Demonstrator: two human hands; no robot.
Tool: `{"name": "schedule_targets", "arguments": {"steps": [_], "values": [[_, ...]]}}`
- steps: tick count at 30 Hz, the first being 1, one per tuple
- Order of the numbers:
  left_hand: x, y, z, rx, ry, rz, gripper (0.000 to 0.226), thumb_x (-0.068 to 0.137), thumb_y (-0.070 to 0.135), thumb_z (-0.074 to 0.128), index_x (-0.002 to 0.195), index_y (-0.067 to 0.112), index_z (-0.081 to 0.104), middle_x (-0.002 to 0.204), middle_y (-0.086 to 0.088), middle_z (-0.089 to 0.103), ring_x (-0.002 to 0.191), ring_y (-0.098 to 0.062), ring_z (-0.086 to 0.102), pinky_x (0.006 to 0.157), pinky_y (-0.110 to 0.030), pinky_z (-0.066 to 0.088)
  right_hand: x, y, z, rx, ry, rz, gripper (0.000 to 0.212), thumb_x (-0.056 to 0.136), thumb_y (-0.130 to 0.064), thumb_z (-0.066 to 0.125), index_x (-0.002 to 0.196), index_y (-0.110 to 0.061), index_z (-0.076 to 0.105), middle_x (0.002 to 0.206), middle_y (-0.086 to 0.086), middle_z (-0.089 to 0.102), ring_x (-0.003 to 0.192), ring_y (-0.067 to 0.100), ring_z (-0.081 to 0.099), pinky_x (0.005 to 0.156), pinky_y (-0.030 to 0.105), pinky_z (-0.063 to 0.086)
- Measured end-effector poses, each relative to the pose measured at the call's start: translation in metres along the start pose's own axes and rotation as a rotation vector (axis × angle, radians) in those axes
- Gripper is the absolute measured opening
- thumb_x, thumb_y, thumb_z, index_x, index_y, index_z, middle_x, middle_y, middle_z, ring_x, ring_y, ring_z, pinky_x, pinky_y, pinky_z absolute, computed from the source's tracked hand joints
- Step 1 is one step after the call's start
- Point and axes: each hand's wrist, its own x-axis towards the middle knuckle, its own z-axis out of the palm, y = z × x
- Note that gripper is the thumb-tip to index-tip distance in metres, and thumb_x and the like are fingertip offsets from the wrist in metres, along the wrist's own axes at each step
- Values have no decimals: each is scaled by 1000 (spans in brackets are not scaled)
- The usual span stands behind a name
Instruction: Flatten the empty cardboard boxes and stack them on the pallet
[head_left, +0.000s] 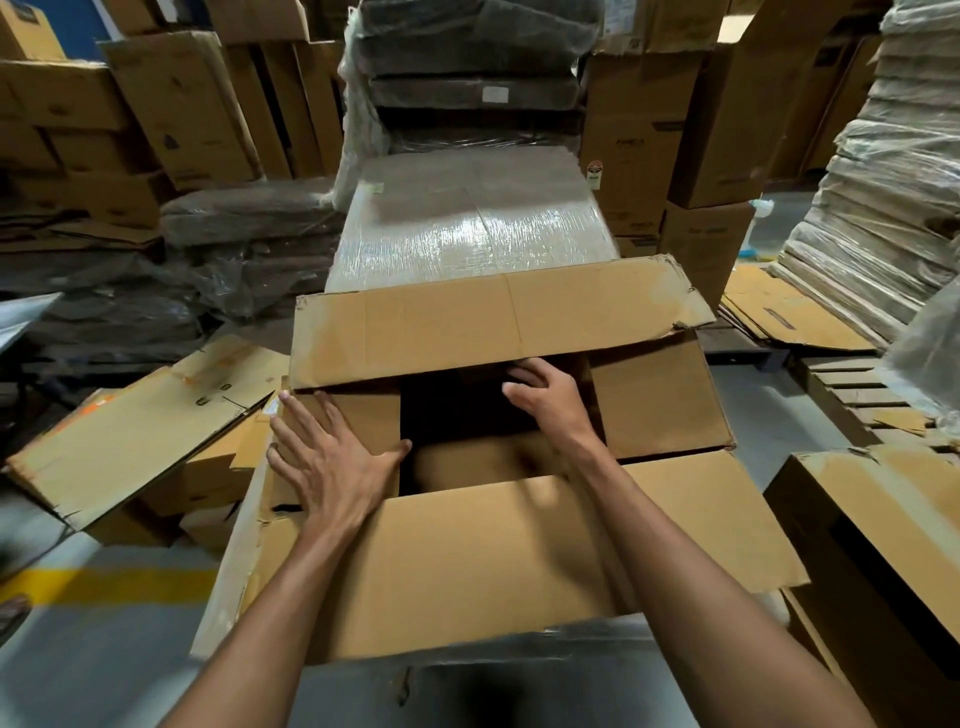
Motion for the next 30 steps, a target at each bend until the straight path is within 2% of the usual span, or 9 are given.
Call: {"name": "schedule_targets", "arguments": {"steps": [3,6,8,9,11,14,20,24,30], "values": [[-1,-2,1,-44,-6,16,134,73,89,52,160,14,-17,162,-24,-27,151,-50,-11,118,-66,3,1,-18,12,155,88,-114,28,78,-12,67,102,-25,70,105,-2,75,110,23,71,102,51,54],[-4,-1,1,-5,4,-17,132,72,89,54,162,11,-3,165,-25,-18,151,-50,-2,118,-65,11,5,-41,18,46,175,-296,48,85,-7,66,133,-16,62,123,0,68,114,16,68,100,35,56],[-9,-2,1,-18,27,3,131,72,88,56,162,10,0,166,-26,-13,151,-51,2,117,-66,13,10,-60,19,-163,218,-398,61,91,-5,66,149,-10,48,135,5,62,124,16,60,102,24,51],[-11,-4,2,-31,34,20,131,73,87,56,162,10,-1,166,-25,-13,150,-51,2,117,-66,13,16,-67,19,-278,228,-440,64,92,-6,66,152,-10,44,142,8,58,132,18,54,107,24,46],[-16,-7,3,-53,34,35,131,73,87,56,161,10,-4,166,-24,-15,151,-51,0,118,-66,12,32,-79,18,-476,200,-499,69,92,-7,66,155,-11,39,153,10,49,145,24,40,117,30,36],[-20,-9,5,-52,41,19,133,71,88,56,161,11,-4,166,-24,-15,151,-51,0,118,-66,13,55,-87,15,-749,157,-521,73,91,-12,64,158,-13,34,160,6,40,150,26,28,119,48,35],[-29,-16,14,-103,17,14,136,72,88,55,158,15,-21,161,-20,-35,151,-49,-13,118,-65,-1,81,-82,18,-1172,112,-477,77,89,-20,59,159,-20,29,169,0,21,153,26,20,116,57,26],[-35,-18,19,-126,26,-11,136,72,86,58,157,17,-24,160,-17,-38,151,-49,-10,118,-64,2,87,-73,19,-1324,87,-472,74,86,-20,59,156,-20,33,164,4,31,150,29,27,115,55,26],[-35,-17,18,-125,34,3,135,74,83,59,158,16,-23,160,-18,-37,151,-50,-10,118,-66,5,95,-64,21,-1346,141,-490,35,101,-21,48,135,-19,56,133,7,63,128,31,52,107,51,31]]}}
